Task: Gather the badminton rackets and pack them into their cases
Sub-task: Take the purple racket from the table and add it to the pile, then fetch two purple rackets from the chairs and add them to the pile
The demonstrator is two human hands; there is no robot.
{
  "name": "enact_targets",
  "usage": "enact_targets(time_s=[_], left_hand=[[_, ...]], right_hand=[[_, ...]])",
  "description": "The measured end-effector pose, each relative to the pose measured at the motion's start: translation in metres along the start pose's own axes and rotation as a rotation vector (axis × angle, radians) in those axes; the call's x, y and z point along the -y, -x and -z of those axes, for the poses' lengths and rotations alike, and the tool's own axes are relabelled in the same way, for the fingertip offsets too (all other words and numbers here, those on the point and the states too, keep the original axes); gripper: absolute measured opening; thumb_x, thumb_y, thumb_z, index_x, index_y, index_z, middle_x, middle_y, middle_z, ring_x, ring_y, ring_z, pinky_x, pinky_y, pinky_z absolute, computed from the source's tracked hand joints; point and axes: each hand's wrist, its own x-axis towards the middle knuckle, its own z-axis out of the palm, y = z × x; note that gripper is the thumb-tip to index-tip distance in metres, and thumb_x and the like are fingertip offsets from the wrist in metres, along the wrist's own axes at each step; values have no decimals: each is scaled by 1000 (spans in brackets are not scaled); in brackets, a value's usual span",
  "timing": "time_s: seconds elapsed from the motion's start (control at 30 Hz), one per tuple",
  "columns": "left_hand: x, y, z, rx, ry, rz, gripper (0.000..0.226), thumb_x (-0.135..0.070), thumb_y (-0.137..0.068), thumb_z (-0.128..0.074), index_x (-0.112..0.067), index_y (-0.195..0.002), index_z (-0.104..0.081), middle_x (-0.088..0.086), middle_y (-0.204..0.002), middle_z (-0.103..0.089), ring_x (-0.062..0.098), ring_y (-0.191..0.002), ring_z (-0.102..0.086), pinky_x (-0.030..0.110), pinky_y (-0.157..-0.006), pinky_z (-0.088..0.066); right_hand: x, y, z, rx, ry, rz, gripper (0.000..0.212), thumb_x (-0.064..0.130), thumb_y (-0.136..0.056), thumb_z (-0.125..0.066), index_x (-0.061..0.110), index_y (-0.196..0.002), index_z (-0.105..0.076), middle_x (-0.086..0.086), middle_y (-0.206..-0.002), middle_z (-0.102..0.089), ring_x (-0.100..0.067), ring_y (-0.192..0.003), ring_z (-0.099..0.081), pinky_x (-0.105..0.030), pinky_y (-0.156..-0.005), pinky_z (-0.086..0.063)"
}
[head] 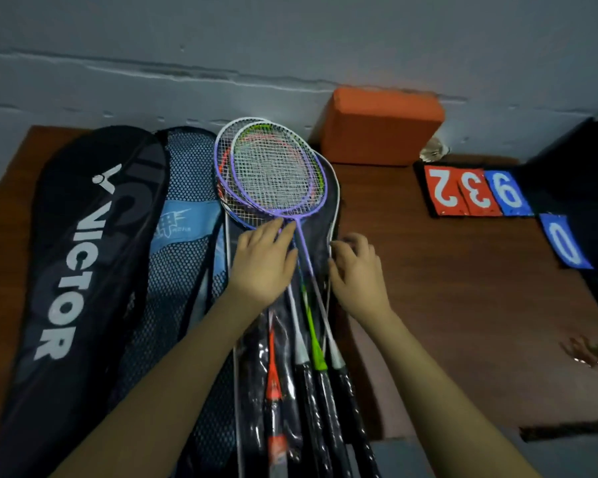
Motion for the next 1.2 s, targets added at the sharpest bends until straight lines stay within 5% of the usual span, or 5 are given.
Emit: enact_targets(time_s=[0.5, 0.7, 0.9, 1.03, 1.2], left_hand=[[-287, 191, -73, -4, 104, -113, 44, -34, -92, -37, -14, -129, -50, 5, -129, -52, 27, -116, -48, 37, -95, -34], [-369, 224, -146, 295, 230, -41, 40, -31, -96, -41, -15, -132, -46, 2, -133, -48, 22, -123, -44, 35, -103, -34], [-428, 222, -242, 594, 241, 135, 33, -24, -92, -48, -10, -122, -54, 14, -122, -55, 30, -112, -52, 36, -95, -43], [-467, 202, -294, 652, 266, 282, 25, -14, -92, -45, 0, -105, -60, 21, -110, -62, 34, -101, -56, 31, -81, -43], [-541, 154, -352, 768, 255, 255, 26, -16, -93, -45, 0, -108, -60, 16, -110, -62, 32, -104, -57, 28, -84, -41]], right_hand=[[-195, 310, 159, -109, -159, -181, 34, 16, -95, -48, 10, -128, -51, -7, -120, -57, -25, -105, -56, -40, -86, -47], [-292, 418, 171, -44, -275, -539, 33, 19, -95, -46, 12, -127, -51, -6, -124, -58, -25, -107, -57, -40, -87, -48], [-373, 482, 164, 43, -409, -891, 32, 17, -93, -43, 12, -123, -53, -5, -88, -62, -22, -70, -58, -37, -67, -52], [-442, 500, 162, 137, -407, -1055, 34, 16, -93, -43, 8, -125, -53, -16, -111, -63, -31, -91, -61, -40, -82, -51], [-537, 511, 176, 245, -392, -1210, 34, 13, -94, -42, 5, -125, -52, -17, -115, -61, -24, -75, -54, -33, -69, -46]])
